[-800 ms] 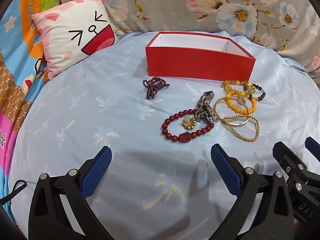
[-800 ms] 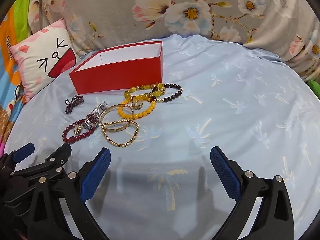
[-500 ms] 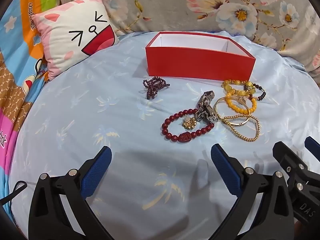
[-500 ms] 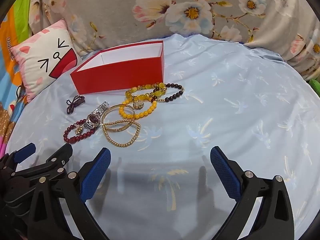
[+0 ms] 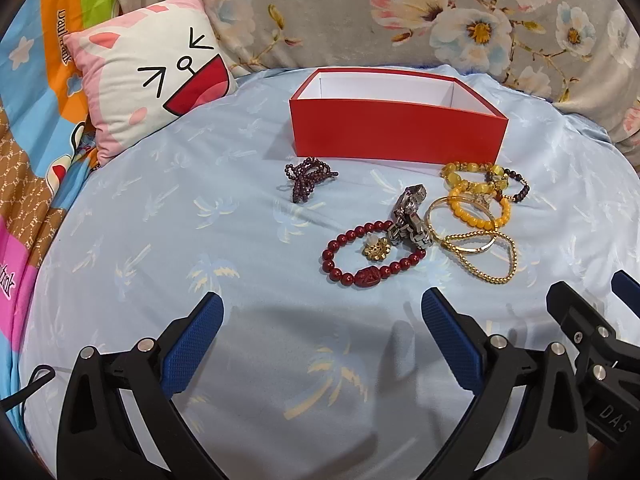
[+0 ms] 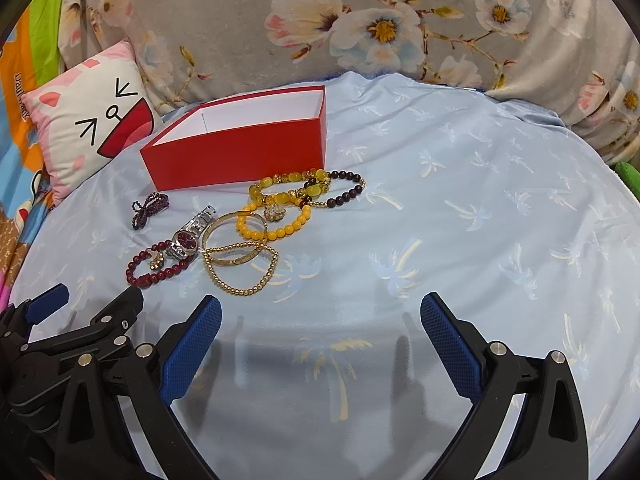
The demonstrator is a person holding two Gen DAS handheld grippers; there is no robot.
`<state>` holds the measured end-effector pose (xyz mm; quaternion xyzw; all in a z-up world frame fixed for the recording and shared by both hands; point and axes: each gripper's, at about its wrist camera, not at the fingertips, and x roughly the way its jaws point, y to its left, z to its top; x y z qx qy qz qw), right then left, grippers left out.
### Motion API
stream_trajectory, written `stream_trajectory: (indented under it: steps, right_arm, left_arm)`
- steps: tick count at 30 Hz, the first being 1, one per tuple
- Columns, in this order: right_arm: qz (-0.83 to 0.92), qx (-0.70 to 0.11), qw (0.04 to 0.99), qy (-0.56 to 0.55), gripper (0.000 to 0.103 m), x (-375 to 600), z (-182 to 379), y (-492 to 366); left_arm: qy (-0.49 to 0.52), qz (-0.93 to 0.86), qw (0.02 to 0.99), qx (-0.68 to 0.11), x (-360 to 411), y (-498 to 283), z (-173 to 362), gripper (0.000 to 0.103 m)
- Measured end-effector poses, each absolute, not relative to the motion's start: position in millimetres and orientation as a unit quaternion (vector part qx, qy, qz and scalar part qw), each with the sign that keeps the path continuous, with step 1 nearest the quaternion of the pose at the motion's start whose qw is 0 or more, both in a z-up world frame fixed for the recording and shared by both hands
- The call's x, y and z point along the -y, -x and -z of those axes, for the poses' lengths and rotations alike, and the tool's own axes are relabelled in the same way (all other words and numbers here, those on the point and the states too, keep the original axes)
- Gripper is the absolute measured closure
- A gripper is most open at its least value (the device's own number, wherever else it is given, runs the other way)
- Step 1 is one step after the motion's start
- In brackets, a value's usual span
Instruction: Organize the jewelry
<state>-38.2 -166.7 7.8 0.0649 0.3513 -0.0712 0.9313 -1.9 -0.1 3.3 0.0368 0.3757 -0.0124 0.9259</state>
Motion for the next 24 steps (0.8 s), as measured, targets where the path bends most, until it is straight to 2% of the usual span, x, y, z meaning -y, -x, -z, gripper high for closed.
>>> stream_trajectory:
  steps: [24]
  right_arm:
    - [0.066,-0.349,0.933,-0.063,0.007,165.8,-8.3,39.1]
  left_arm:
    - [-0.037,0.011,0.927,-0.374,0.9,2.5,-2.5,0.008]
